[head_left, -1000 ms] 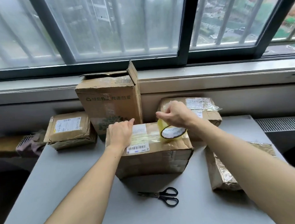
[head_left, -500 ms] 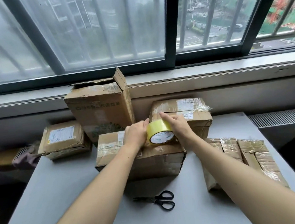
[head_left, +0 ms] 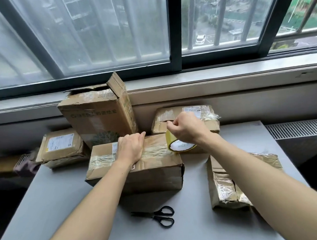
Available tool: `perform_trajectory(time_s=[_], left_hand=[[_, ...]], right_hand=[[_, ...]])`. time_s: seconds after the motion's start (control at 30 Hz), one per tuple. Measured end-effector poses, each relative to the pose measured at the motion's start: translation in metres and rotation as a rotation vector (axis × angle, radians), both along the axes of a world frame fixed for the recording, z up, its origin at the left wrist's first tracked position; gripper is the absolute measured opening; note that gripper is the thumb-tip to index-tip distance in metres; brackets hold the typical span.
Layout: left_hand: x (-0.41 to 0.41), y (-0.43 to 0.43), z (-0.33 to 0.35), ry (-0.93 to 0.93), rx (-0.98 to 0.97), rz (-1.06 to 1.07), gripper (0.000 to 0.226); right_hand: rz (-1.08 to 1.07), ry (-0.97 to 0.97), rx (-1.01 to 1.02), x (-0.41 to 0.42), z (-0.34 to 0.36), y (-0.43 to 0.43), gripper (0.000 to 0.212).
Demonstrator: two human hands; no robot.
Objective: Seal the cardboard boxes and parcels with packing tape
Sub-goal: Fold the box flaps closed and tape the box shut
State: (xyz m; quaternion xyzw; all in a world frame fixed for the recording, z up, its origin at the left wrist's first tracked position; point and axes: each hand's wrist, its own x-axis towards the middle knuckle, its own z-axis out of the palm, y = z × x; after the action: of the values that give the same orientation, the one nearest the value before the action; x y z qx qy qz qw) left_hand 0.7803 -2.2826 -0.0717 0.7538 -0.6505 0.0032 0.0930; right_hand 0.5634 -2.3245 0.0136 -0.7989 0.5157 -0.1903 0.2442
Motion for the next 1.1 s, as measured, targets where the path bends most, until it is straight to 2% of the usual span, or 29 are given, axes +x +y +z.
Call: perform_trajectory(time_s=[0.07, 0.2, 0.27, 0.43, 0.6, 0.67, 0.73, 0.83, 0.93, 1.0, 1.1], left_hand=[[0.001, 0.001, 0.0, 0.006, -0.01, 0.013, 0.045], [0.002, 0.003, -0.002, 0.037, -0.032, 0.013, 0.047], [0.002, 0.004, -0.002, 0.048, -0.057, 0.006, 0.047], [0.002, 0.005, -0.003, 0.074, -0.074, -0.017, 0.047], [-0.007, 0.006, 0.003, 0.13, -0.027, -0.1, 0.044], [-0.022, 0.008, 0.012, 0.187, 0.097, -0.253, 0.064], [-0.042, 0.013, 0.019, 0.103, 0.255, -0.405, 0.088], [-0.064, 0.011, 0.025, 0.018, 0.427, -0.476, 0.108], [-0.071, 0.003, 0.029, -0.07, 0.5, -0.517, 0.124], [-0.072, 0.004, 0.031, -0.095, 0.465, -0.538, 0.119], [-0.06, 0.006, 0.041, -0.033, 0.376, -0.567, 0.107]], right_hand=[[0.025, 0.079, -0.064, -0.001, -0.001, -0.001, 0.047], [0.064, 0.373, -0.158, -0.018, -0.015, -0.006, 0.036], [0.048, 0.403, -0.15, -0.027, -0.034, -0.003, 0.039], [-0.122, 0.278, -0.069, -0.016, -0.081, 0.009, 0.046], [-0.225, 0.207, -0.062, -0.008, -0.093, 0.011, 0.046], [-0.268, 0.198, -0.094, -0.006, -0.094, 0.014, 0.047], [-0.291, 0.239, -0.112, -0.004, -0.093, 0.018, 0.048], [-0.322, 0.235, -0.026, -0.004, -0.088, 0.024, 0.047], [-0.355, 0.188, 0.036, -0.004, -0.085, 0.028, 0.045], [-0.357, 0.155, 0.058, -0.005, -0.084, 0.03, 0.047], [-0.418, -0.009, 0.116, -0.011, -0.073, 0.029, 0.056]])
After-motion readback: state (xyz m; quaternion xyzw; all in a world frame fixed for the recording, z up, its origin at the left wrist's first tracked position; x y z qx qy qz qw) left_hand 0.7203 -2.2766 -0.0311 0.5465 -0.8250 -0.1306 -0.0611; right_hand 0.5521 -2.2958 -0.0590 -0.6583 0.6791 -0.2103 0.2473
